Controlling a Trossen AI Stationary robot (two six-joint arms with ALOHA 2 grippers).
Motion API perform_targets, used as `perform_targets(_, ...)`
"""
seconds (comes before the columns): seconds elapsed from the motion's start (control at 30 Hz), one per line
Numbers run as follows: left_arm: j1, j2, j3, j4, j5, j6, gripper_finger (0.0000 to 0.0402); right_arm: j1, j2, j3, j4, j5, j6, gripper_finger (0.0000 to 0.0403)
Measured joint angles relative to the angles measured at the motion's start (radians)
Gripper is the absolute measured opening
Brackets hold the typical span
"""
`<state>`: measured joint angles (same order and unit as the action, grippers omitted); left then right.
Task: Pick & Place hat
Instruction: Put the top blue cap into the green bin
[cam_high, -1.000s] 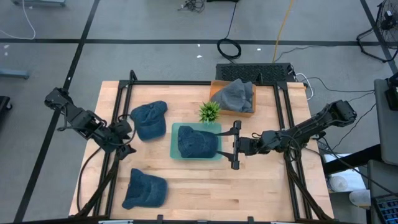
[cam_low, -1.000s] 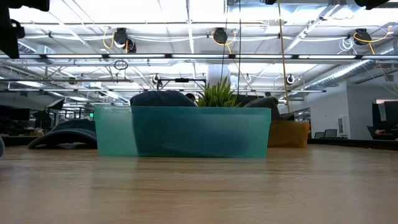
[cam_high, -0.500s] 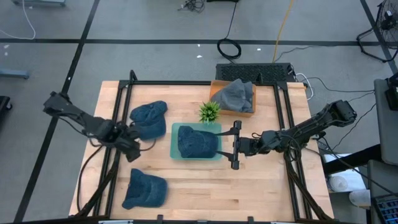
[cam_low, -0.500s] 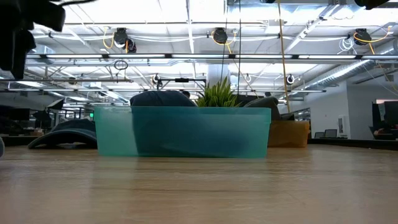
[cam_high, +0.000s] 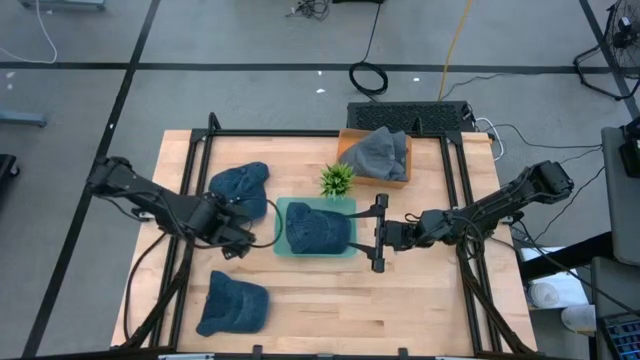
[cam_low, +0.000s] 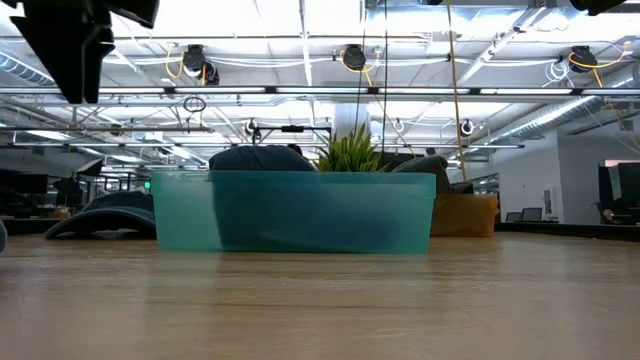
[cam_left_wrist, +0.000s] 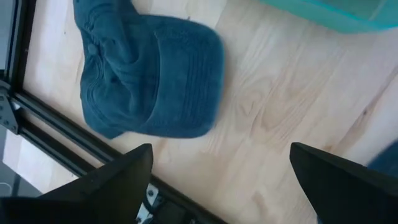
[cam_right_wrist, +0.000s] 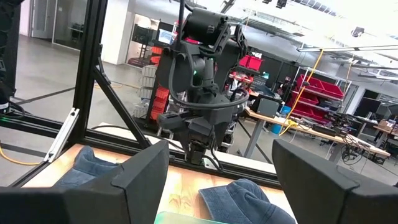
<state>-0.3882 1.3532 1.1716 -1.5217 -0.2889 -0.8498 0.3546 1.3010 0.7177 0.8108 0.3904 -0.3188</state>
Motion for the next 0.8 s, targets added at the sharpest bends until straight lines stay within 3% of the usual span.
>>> perform_targets(0.27, 0.001, 0.022, 0.001, 0.008, -0.009, 0.003, 0.0388, 0.000, 0.000, 0.000, 0.000, 0.000, -0.006, 0.0274)
perform_targets(0.43, 0.000, 0.022, -0.019, 0.020, -0.103, 0.011, 0.0388, 0.000, 0.000, 0.000, 0.000, 0.000, -0.008, 0.0274)
perform_targets(0.6, 0.000, 0.022, -0.092, 0.077, -0.178, -0.014, 0.0388, 0.000, 0.000, 0.000, 0.000, 0.000, -0.008, 0.0274)
perform_targets(0.8, 0.000, 0.022, -0.243, 0.234, -0.163, -0.008, 0.0388, 0.001, 0.000, 0.000, 0.000, 0.000, -0.019, 0.0274)
